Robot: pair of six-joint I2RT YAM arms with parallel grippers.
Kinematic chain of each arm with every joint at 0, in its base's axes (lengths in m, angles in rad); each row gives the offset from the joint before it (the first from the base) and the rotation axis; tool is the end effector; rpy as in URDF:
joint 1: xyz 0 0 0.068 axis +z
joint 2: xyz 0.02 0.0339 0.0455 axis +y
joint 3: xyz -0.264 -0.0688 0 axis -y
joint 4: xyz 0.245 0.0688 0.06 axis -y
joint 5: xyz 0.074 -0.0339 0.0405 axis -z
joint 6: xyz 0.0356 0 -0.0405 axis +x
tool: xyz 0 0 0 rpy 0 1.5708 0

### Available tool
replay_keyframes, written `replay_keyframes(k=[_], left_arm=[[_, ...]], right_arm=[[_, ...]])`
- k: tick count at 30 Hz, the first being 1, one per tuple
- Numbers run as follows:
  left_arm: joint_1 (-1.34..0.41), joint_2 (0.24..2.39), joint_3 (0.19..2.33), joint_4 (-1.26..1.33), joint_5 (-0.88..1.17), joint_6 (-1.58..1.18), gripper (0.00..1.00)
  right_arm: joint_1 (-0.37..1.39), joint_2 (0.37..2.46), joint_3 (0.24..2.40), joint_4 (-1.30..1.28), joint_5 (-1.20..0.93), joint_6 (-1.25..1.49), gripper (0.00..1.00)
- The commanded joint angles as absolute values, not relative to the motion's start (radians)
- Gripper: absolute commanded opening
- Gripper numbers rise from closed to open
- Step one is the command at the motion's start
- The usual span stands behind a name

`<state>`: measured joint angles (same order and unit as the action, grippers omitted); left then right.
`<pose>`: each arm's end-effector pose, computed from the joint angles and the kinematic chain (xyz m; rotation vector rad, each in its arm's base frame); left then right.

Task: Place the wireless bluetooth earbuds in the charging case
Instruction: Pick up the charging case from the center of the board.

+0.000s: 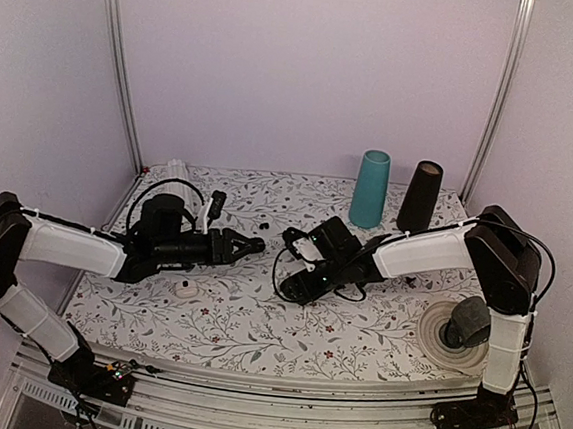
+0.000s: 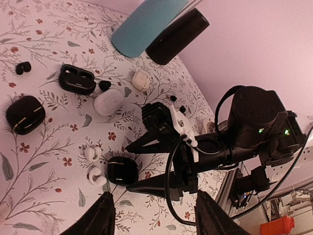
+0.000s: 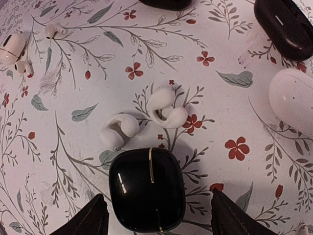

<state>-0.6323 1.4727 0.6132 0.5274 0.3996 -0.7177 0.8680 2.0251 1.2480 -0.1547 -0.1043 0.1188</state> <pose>0.2342 -0.1888 0.1950 0.2106 2.0849 -1.2519 0.2672 0.3212 0.1339 -0.9846 2.3826 0.5224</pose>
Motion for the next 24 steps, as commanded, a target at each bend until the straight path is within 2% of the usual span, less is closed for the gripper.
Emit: replay_keyframes(k=[1,6,15,24], left_arm=[[-0.614,1.444,0.634,0.493,0.381,-0.684,0.57],[-0.612,1.436,0.645,0.47,0.372,-0.664,0.57],[-0.611,1.439,0.644,0.462,0.404,-0.674,0.58],[-0.612,1.483,0.667,0.484,0.522,-0.733,0.57]], right_arm=[[0.875,2.062,1.248,-0.113,-0.088,0.072,0.7],[0.883,2.073,1.249,-0.103,-0.086,0.072,0.59],[0.884,2.014,1.218,-0.082,-0.06,0.079,0.5],[0.888,1.806,1.113,0.007,-0.099,0.068,0.48]])
